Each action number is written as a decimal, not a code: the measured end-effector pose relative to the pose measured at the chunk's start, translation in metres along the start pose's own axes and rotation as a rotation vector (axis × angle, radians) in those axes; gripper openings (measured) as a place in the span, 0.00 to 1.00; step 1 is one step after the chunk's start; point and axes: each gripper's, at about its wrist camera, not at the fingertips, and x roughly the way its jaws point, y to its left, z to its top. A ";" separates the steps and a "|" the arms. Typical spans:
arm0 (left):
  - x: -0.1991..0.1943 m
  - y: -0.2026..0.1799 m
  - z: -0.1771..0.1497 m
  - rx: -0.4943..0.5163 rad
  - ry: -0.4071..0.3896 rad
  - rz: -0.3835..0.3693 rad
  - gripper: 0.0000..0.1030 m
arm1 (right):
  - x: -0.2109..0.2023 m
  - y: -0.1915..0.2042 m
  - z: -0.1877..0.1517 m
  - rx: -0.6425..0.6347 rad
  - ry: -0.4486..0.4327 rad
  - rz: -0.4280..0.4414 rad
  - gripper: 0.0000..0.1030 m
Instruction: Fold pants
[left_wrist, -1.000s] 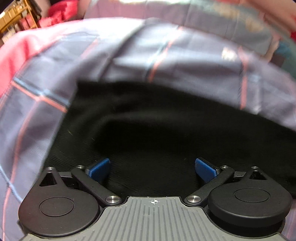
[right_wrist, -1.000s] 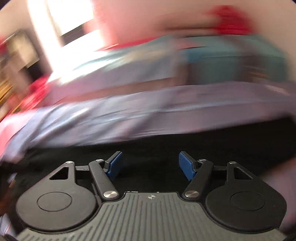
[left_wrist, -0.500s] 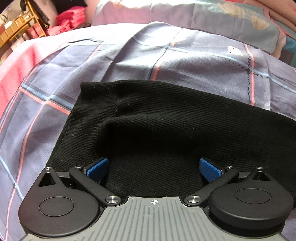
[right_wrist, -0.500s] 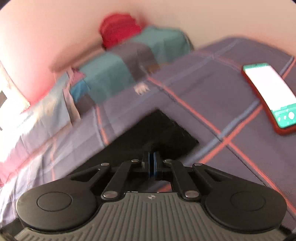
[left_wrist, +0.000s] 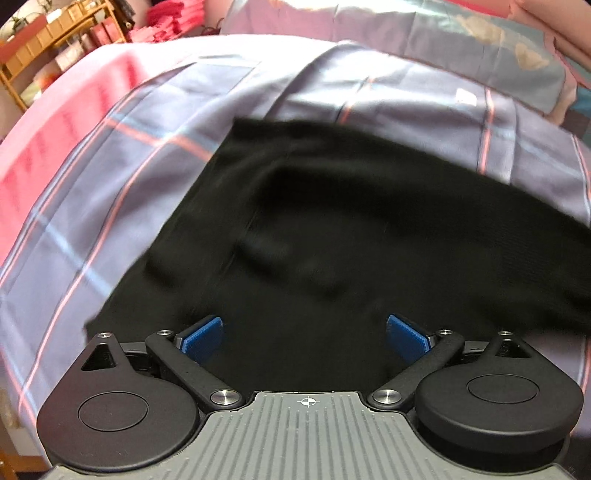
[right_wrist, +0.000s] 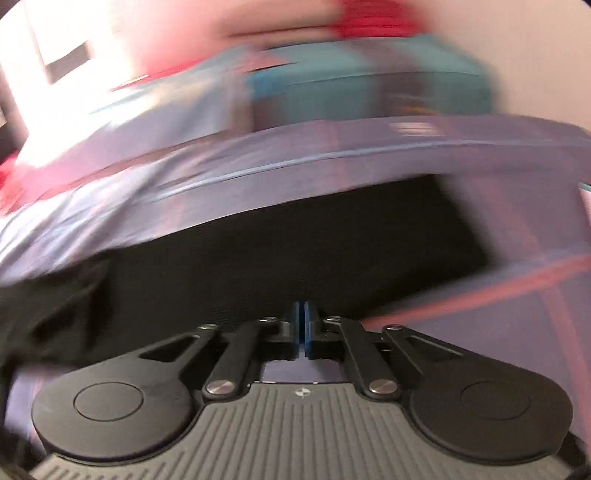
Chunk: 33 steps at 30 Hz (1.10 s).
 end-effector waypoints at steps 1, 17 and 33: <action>0.002 0.003 -0.007 0.009 0.012 -0.005 1.00 | -0.016 -0.016 -0.001 0.042 -0.036 0.008 0.38; 0.014 0.012 -0.039 0.083 -0.009 -0.039 1.00 | -0.087 -0.104 -0.075 0.202 -0.027 -0.215 0.05; -0.002 0.025 -0.058 0.139 -0.024 -0.071 1.00 | -0.136 0.124 -0.128 -0.379 -0.011 0.310 0.47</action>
